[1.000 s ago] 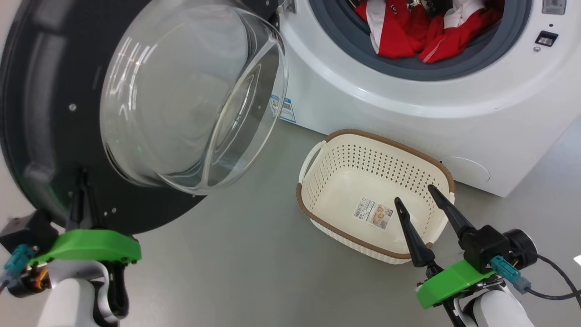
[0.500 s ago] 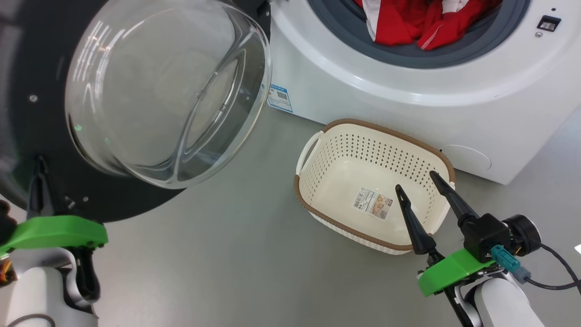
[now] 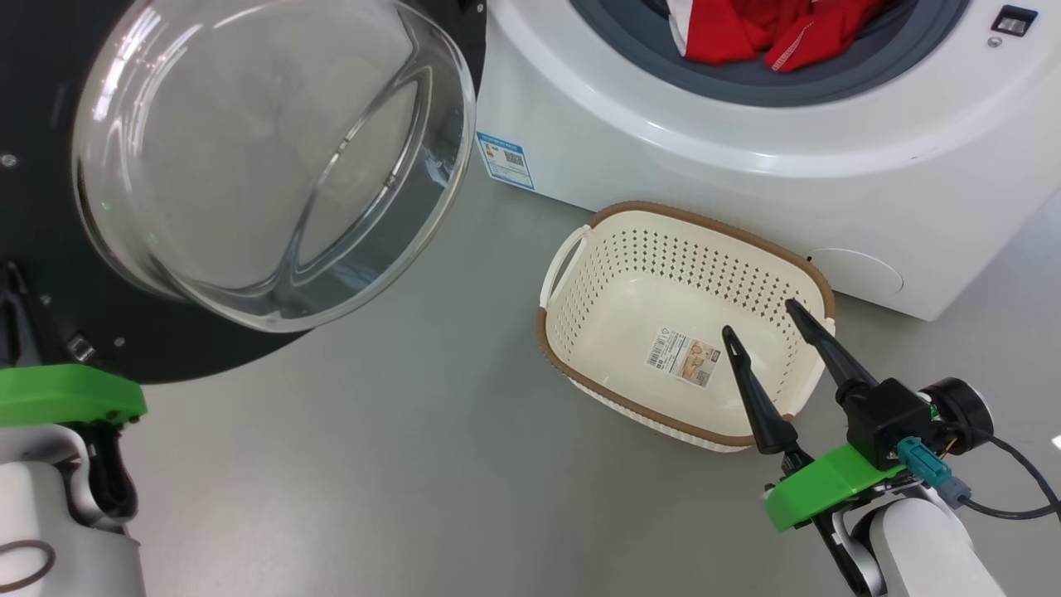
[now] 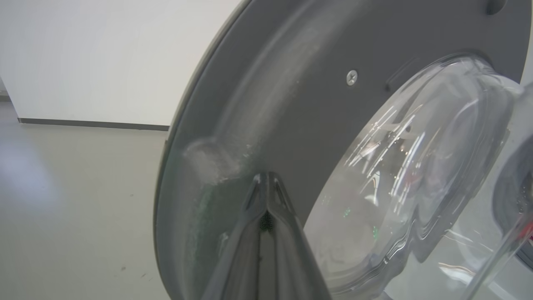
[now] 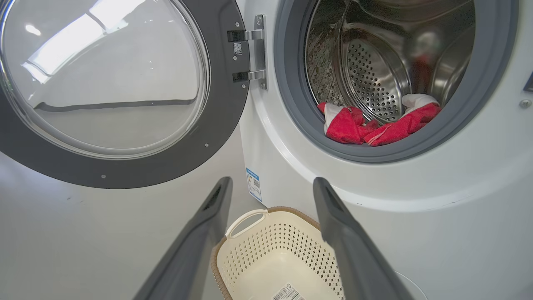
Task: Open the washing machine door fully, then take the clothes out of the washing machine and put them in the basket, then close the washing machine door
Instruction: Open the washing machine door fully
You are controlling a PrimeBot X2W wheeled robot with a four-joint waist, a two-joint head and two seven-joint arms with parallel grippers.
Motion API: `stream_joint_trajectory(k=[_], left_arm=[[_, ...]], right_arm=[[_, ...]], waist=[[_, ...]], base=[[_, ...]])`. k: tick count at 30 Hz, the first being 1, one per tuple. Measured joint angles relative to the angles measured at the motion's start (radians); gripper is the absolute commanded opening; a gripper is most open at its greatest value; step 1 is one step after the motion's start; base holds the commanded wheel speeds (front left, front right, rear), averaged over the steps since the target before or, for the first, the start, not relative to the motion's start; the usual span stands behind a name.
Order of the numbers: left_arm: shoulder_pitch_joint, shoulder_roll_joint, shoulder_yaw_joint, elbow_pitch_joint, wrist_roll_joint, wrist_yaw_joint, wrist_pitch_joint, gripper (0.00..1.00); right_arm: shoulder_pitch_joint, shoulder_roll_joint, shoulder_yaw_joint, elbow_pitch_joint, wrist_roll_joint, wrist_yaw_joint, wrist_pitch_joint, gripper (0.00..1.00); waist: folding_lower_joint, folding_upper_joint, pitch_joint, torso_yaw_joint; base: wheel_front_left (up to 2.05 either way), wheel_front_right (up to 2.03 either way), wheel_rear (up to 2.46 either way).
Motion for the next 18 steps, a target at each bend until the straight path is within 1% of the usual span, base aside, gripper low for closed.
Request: stream_joint_trajectory(k=[4,7,13,14,15,16,17,18], left_arm=[[-0.028,0.004,0.031,0.025,0.02,-0.014,0.0,0.0],[-0.031,0.005,0.042,0.028,0.053,-0.016,0.0,0.0],[-0.024,-0.01,0.063,0.015,0.086,-0.025,0.0,0.0],[-0.02,-0.014,0.064,0.006,0.092,-0.027,0.0,0.03],[-0.016,-0.02,0.065,-0.005,0.098,-0.034,0.0,0.17],[-0.009,-0.024,0.065,-0.019,0.104,-0.035,0.0,0.43],[0.002,-0.027,0.064,-0.036,0.108,-0.039,0.0,0.82],[0.014,-0.028,0.064,-0.056,0.112,-0.042,0.0,1.0]], right_arm=[[-0.001,-0.007,0.001,-0.005,0.0,0.0,0.004,1.0],[-0.002,-0.012,0.001,-0.005,0.0,0.0,0.004,1.0],[-0.002,-0.009,0.0,0.006,0.002,0.0,0.001,1.0],[-0.002,-0.008,-0.001,0.009,0.004,0.0,-0.001,1.0],[-0.002,-0.007,-0.002,0.011,0.005,0.0,-0.001,1.0],[-0.002,-0.004,-0.003,0.013,0.009,0.0,-0.001,1.0],[-0.002,-0.002,-0.003,0.015,0.015,0.0,-0.003,1.0],[-0.002,0.001,-0.003,0.019,0.021,0.0,-0.009,1.0]], waist=[[-0.0001,0.0,0.01,-0.006],[0.0,-0.0001,0.013,-0.014],[0.0,0.0,-0.003,-0.026],[0.0,0.0,-0.008,-0.027],[0.0,0.0,-0.013,-0.028],[0.0,0.0,-0.019,-0.03],[0.0,0.0,-0.024,-0.031],[0.0,-0.0001,-0.029,-0.032]], base=[[0.0,0.0,0.0],[0.0,0.0,0.0],[0.0,0.0,0.0],[0.0,0.0,0.0],[0.0,0.0,0.0],[0.0,0.0,0.0],[0.0,0.0,0.0],[0.0,0.0,0.0]])
